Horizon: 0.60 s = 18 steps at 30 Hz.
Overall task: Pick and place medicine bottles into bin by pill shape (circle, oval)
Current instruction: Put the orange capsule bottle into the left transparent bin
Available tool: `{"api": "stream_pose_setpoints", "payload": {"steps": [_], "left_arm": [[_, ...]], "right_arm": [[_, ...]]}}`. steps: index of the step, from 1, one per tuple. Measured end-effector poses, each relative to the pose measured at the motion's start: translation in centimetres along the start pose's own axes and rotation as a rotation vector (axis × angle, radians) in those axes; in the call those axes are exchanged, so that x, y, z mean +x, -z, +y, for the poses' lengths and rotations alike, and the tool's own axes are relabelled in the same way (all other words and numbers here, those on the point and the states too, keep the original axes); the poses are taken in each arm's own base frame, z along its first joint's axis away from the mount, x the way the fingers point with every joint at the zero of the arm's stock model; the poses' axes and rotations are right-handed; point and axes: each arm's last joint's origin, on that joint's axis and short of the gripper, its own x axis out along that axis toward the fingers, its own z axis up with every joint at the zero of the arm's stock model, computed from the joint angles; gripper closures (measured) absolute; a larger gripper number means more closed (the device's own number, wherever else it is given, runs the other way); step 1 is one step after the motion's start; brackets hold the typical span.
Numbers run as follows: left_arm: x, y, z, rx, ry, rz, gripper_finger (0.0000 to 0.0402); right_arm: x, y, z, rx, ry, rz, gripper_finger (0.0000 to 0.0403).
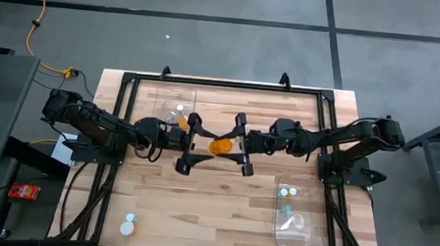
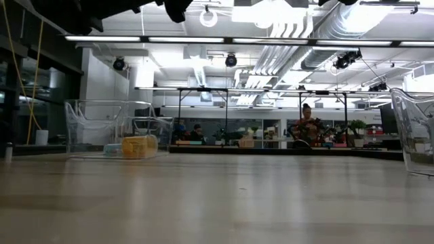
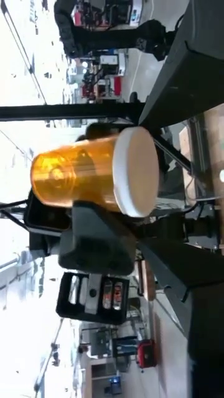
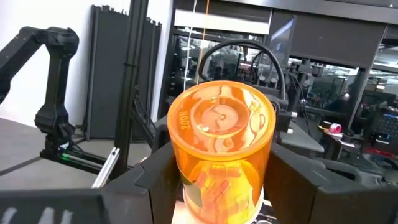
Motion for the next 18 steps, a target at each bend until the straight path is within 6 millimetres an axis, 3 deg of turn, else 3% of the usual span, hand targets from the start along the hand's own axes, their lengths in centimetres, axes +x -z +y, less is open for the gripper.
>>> {"api": "stream_pose_setpoints", "payload": {"steps": [18], "left_arm": [[0.42,-0.59,-0.83,0.031,0.027,-0.020,0.0119]], "right_arm": [[0.74,0.87,0.03,0.019,0.005,-0.045,0.0213]]}}
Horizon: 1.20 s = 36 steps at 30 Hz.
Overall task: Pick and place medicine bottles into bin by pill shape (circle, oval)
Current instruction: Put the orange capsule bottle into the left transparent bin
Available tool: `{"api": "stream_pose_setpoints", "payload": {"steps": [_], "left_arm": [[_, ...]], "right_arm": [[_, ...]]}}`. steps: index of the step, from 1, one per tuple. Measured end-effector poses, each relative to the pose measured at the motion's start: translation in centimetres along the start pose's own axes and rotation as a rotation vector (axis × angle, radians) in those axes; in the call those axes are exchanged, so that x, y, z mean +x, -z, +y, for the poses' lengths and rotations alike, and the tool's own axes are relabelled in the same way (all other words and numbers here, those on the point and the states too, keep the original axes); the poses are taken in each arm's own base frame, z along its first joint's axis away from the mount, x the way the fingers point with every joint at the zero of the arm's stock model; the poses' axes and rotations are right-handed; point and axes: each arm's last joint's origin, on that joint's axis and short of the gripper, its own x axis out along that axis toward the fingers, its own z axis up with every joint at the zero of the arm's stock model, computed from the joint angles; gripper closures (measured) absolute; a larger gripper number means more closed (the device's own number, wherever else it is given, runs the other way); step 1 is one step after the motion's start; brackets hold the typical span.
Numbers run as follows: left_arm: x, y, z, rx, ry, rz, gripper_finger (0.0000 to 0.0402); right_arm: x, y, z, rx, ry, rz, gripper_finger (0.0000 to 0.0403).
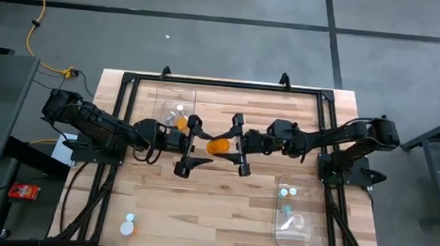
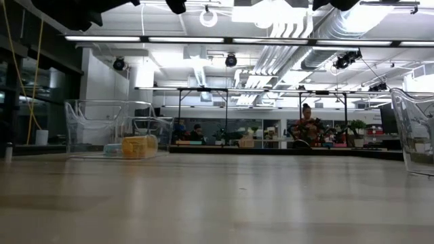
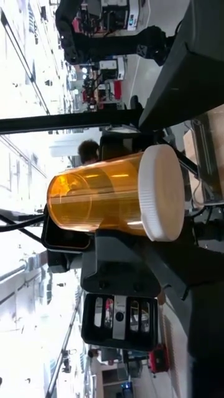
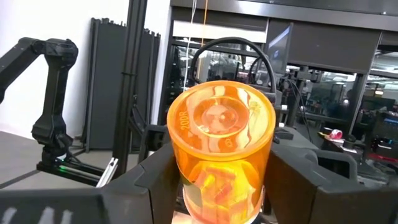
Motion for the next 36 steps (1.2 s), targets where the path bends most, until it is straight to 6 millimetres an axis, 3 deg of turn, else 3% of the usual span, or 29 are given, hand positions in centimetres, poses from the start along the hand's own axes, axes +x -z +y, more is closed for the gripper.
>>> {"api": "stream_pose_setpoints", "payload": {"steps": [13,22,36], "left_arm": [[0.0,0.0,0.0,0.000,-0.002,0.000,0.0203],[0.0,0.0,0.1,-0.001,-0.019,0.004,0.0202],[-0.1,0.5,0.4,0.004,-0.168,0.075,0.0202]], "right_arm": [[0.0,0.0,0.0,0.000,-0.005,0.000,0.0213],[0.0,0.0,0.0,0.026,0.002,0.002,0.0210],[-0.6,-1.2,-0.6,-0.007,0.156,0.016,0.0095]]}}
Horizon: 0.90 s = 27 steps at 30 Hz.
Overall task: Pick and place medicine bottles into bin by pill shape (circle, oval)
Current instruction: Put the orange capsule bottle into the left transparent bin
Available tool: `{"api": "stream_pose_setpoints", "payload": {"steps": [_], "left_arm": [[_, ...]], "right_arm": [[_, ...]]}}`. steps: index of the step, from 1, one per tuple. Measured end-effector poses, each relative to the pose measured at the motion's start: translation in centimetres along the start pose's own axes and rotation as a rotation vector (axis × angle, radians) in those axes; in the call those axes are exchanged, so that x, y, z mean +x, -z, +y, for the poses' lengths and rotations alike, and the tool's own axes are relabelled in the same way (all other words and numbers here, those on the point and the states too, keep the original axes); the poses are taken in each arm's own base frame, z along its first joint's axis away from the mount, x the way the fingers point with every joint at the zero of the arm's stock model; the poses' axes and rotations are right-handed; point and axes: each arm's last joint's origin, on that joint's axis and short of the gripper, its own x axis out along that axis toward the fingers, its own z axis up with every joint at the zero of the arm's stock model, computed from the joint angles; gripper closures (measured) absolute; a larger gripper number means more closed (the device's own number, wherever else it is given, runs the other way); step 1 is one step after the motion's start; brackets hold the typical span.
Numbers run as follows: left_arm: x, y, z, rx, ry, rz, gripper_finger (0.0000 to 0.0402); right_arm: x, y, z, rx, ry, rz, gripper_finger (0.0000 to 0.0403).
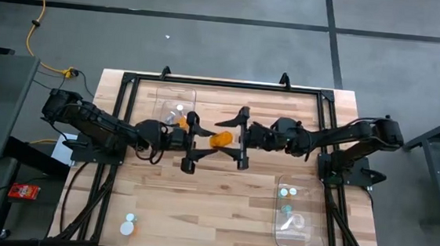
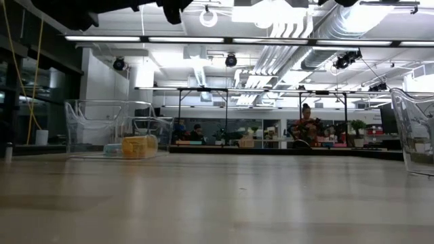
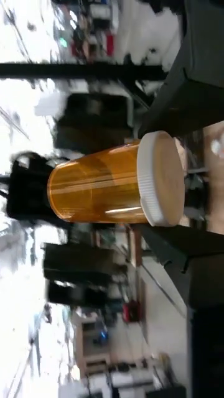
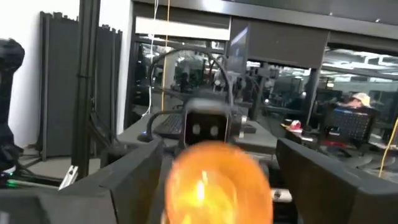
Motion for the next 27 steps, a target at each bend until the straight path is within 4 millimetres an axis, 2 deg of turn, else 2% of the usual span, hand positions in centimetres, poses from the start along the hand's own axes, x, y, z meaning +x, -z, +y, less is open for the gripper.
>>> {"api": "stream_pose_setpoints", "payload": {"steps": [6,12,17,24,27], "left_arm": [[-0.4,0.4,0.6,0.083,-0.145,0.115,0.0202],[-1.7,0.0,2.3,0.112,-0.247,0.296,0.0202],[-4.0,-0.7,4.4,0.103,-0.410,0.489,0.0202],[-6.7,-4.7,7.7,-0.010,-0.596,0.888,0.0202],[-7.1,-6.0,9.0,-0.076,-0.648,1.055,0.0202]], "right_arm": [[-1.4,-2.4,-0.3,-0.024,0.001,-0.011,0.0091],[-3.4,-4.1,-0.7,-0.047,0.028,0.083,0.0091],[-4.1,-3.9,-0.8,-0.033,0.054,0.182,0.0091],[-4.2,-2.5,-0.8,-0.028,0.094,0.316,0.0091],[-4.1,-2.2,-0.7,-0.021,0.093,0.332,0.0091]]}}
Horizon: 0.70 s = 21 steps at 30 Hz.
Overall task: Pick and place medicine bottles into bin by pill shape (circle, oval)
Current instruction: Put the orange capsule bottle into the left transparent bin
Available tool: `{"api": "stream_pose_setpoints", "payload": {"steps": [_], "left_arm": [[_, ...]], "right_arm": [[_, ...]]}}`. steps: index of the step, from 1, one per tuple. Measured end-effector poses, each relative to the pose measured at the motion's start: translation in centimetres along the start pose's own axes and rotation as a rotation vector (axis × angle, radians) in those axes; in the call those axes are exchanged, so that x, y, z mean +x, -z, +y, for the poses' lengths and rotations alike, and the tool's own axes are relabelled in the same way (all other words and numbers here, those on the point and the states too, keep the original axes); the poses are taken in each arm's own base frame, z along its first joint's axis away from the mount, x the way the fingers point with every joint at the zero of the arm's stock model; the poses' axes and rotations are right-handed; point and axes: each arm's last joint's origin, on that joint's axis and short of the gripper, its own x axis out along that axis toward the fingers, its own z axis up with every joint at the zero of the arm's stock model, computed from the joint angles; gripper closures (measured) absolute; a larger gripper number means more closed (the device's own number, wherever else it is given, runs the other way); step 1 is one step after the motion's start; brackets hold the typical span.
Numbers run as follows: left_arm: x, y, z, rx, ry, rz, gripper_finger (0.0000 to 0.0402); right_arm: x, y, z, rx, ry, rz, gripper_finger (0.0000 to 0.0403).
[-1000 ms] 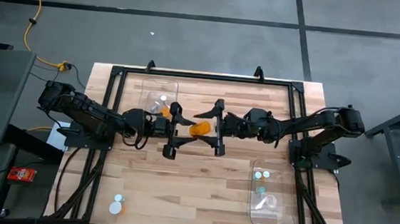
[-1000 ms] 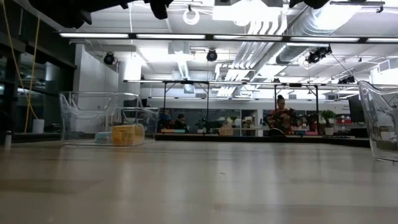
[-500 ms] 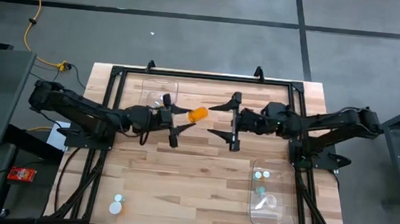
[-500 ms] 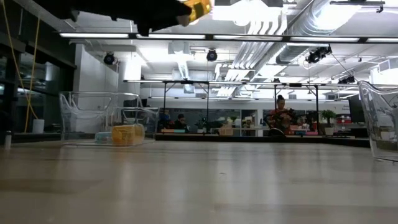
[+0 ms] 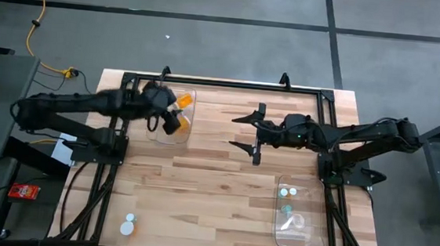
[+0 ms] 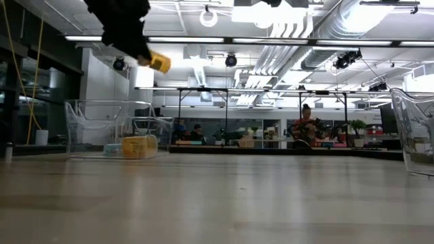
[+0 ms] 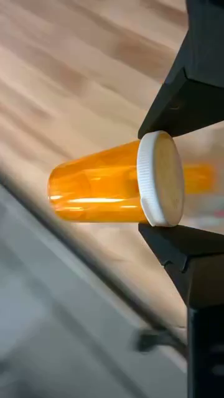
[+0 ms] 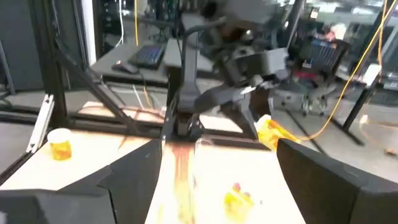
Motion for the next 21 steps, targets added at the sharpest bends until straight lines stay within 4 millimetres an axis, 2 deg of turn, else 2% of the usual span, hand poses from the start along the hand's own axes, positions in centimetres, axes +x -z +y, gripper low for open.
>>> {"api": "stream_pose_setpoints", "payload": {"steps": [3,8,15,21], "left_arm": [[1.1,0.1,0.9,0.001,0.004,0.264,0.0202],[4.7,1.3,1.5,0.051,0.046,0.656,0.0202],[9.0,2.0,0.7,0.130,0.066,0.817,0.0202],[11.1,2.8,0.2,0.157,0.077,0.906,0.0202]], "right_arm": [[0.2,0.3,0.1,0.011,-0.003,0.019,0.0091],[0.6,0.8,0.2,0.009,-0.008,0.051,0.0091],[1.3,1.7,0.4,0.003,-0.015,0.093,0.0091],[2.1,2.7,0.7,-0.002,-0.022,0.133,0.0091]]}}
